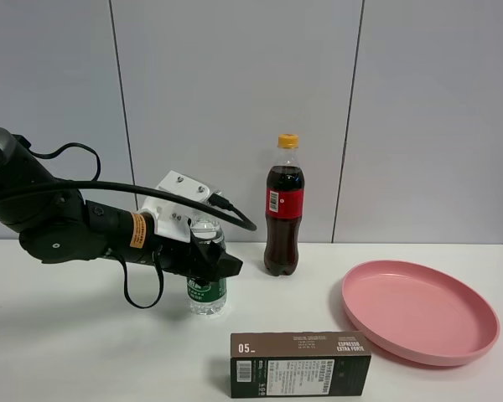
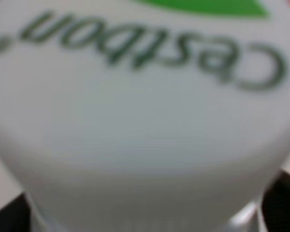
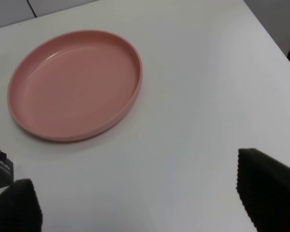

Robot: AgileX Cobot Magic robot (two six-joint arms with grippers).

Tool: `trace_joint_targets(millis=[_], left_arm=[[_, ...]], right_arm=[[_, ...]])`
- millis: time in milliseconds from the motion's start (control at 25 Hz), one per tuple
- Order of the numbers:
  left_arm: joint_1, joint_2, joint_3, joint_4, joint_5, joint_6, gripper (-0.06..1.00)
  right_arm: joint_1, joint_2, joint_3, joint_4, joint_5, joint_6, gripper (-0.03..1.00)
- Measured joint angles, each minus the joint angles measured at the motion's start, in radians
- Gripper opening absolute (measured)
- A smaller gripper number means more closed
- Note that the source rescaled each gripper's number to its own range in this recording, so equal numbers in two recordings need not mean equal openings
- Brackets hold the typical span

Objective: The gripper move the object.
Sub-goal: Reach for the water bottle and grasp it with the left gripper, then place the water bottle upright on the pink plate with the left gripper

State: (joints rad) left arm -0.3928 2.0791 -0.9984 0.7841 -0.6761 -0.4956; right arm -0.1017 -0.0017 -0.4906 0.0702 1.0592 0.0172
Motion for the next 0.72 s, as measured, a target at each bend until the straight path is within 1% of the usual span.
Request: trace_joint_targets(millis=[40, 80, 120, 240, 320, 440, 640, 720], left_arm=[[0.000, 0.000, 0.000, -0.004, 0.000, 0.000, 0.27], [0.001, 0.000, -0.002, -0.005, -0.002, -0.006, 0.06], [0.001, 0.000, -0.002, -0.003, -0.002, -0.010, 0.00], [0.001, -0.010, -0.002, 0.009, 0.007, -0.048, 0.01], [-0.005, -0.036, 0.002, 0.030, 0.037, -0.083, 0.01], [-0.027, -0.124, 0.003, 0.047, 0.063, -0.115, 0.01], [-0.108, -0.301, 0.001, 0.053, 0.080, -0.121, 0.01], [-0.151, -0.345, -0.014, 0.071, 0.095, -0.125, 0.01]], right_arm=[[0.000, 0.000, 0.000, 0.000, 0.000, 0.000, 1.00], [0.000, 0.000, 0.000, 0.000, 0.000, 0.000, 1.00], [0.000, 0.000, 0.000, 0.000, 0.000, 0.000, 1.00], [0.000, 0.000, 0.000, 0.000, 0.000, 0.000, 1.00], [0.000, 0.000, 0.000, 0.000, 0.000, 0.000, 1.00], [0.000, 0.000, 0.000, 0.000, 0.000, 0.000, 1.00], [0.000, 0.000, 0.000, 0.000, 0.000, 0.000, 1.00], [0.000, 0.000, 0.000, 0.000, 0.000, 0.000, 1.00]])
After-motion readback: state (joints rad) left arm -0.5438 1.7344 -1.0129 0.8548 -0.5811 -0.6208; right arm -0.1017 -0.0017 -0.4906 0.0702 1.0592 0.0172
